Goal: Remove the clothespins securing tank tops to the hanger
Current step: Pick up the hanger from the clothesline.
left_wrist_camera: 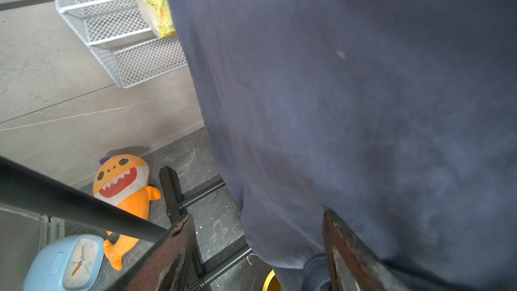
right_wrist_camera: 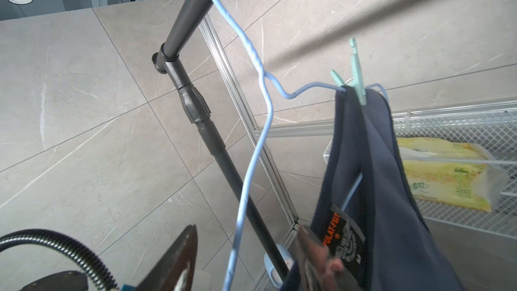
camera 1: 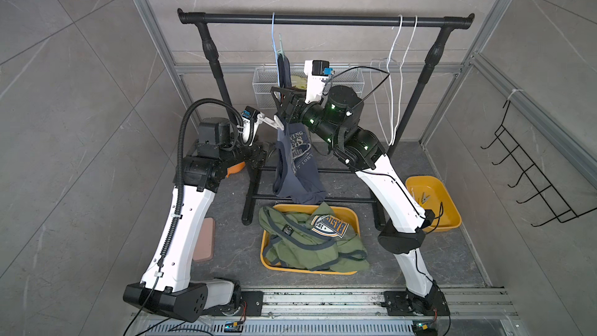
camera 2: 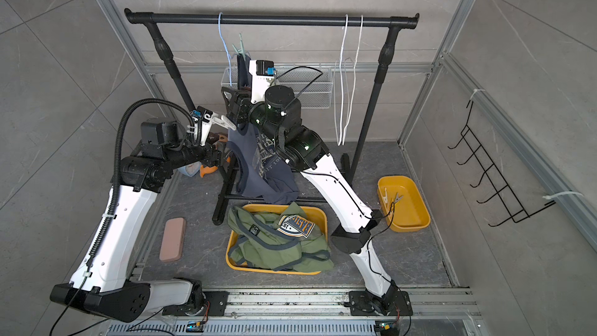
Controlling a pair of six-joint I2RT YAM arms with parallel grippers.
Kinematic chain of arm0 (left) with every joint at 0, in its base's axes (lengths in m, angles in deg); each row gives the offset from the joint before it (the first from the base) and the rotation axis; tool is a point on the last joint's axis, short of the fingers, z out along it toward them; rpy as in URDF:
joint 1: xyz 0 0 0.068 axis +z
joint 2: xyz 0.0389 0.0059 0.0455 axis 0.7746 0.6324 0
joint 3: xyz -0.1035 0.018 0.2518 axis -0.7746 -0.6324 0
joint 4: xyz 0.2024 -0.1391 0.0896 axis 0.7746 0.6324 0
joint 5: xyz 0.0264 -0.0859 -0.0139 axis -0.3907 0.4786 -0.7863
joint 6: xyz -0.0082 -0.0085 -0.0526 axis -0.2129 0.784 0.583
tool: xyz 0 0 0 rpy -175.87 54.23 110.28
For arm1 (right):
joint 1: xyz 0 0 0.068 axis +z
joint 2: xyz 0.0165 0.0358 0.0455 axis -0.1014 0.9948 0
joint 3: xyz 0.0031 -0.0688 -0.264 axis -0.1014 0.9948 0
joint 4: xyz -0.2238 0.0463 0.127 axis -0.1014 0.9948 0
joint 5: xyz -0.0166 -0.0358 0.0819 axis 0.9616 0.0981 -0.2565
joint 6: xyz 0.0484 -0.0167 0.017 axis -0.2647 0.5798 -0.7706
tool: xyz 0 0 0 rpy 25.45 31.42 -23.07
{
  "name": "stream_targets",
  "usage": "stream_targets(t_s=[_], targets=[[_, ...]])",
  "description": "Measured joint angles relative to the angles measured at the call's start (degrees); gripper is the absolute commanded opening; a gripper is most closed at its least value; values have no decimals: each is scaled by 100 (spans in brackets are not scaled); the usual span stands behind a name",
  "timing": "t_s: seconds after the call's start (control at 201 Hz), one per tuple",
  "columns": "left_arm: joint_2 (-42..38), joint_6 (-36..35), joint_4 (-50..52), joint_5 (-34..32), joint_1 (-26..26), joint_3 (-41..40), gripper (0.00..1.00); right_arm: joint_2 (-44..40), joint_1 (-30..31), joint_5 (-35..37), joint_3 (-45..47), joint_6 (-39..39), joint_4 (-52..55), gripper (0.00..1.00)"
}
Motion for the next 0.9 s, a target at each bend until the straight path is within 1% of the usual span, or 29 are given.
stream_targets(t_s=[0.144,0.209,0.269,0.373,0.572,0.722,0.901], targets=[[0,-48,0,4,-46,0,74,7,7,136,-11,72,42,39],[0,-85,0,4,-52,0,74,7,7,170,-17,94,66,38],[0,-116,0,4,-52,0,74,7,7,190,-24,107,76,34],[0,-164,0,4,-52,0,74,7,9,229,-26,140,125,32],[-7,-251,2,2,-52,0,74,7,11,485,-26,188,315,33],[-33,-282,4,2,-52,0,75,4,11,669,-26,247,505,29],[-74,-295,11,4,-52,0,75,4,11,710,-26,343,573,25]])
